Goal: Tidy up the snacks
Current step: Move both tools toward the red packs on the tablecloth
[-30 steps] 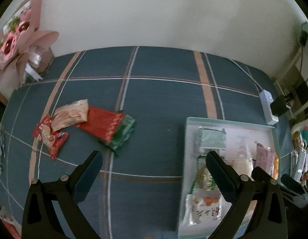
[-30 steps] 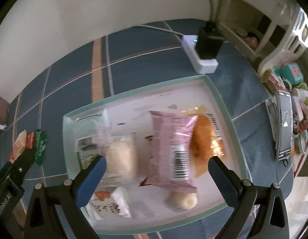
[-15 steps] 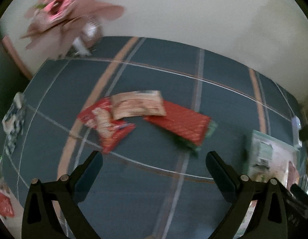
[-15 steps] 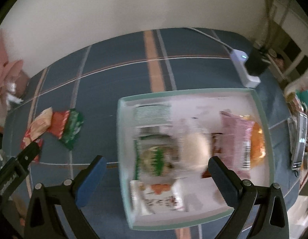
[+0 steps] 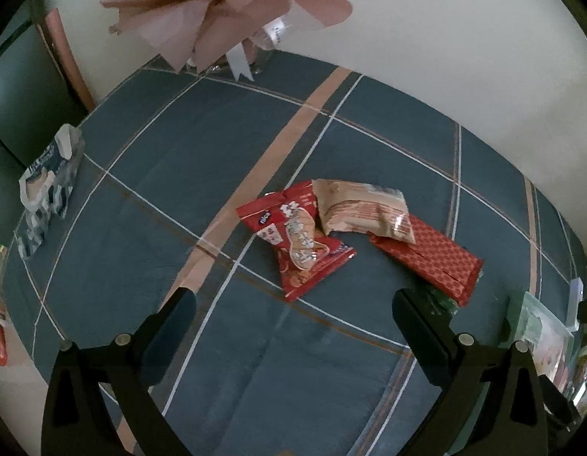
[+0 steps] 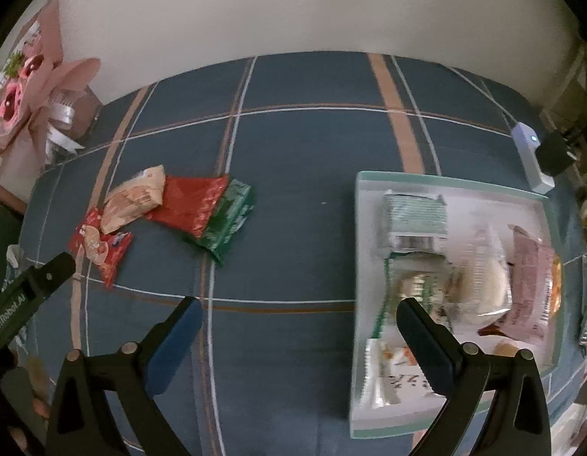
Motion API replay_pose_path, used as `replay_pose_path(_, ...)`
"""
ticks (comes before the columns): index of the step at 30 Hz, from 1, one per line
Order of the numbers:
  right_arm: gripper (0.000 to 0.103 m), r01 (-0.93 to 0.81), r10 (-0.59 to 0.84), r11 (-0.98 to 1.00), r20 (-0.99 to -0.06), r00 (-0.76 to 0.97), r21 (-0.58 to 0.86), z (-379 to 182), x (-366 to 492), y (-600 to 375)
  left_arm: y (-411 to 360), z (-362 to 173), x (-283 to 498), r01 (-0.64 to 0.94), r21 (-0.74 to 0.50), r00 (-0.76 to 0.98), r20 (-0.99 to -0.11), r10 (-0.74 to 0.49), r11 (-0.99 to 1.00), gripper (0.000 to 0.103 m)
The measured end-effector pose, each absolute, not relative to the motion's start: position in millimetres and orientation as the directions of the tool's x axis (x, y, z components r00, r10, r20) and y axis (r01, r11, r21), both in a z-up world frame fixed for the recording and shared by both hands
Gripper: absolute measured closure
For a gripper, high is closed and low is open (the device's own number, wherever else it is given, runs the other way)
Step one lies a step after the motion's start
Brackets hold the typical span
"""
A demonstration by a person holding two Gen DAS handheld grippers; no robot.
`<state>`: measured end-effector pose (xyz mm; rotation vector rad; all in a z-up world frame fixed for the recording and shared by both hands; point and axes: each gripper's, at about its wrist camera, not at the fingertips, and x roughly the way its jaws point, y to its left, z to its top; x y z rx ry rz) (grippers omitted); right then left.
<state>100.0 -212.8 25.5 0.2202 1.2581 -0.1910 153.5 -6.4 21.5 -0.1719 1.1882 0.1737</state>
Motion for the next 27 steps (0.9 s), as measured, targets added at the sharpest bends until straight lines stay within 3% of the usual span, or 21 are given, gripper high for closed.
replay_pose_path(10, 0.000, 0.260, -0.040, 0.965, -0.955, 0.295, 0.040, 11.6, 115.9, -203.4, 6.7, 2.9, 171.9, -0.253, -0.110, 0.346, -0.938, -0.017, 0.961, 0.000)
replay_pose_path(27, 0.000, 0.231, -0.039, 0.972, -0.949, 0.313, 0.036, -22.6, 158.2, -184.0, 20.5, -28.9, 204.4, -0.276, -0.119, 0.339, -0.940, -0.019, 0.954, 0.001)
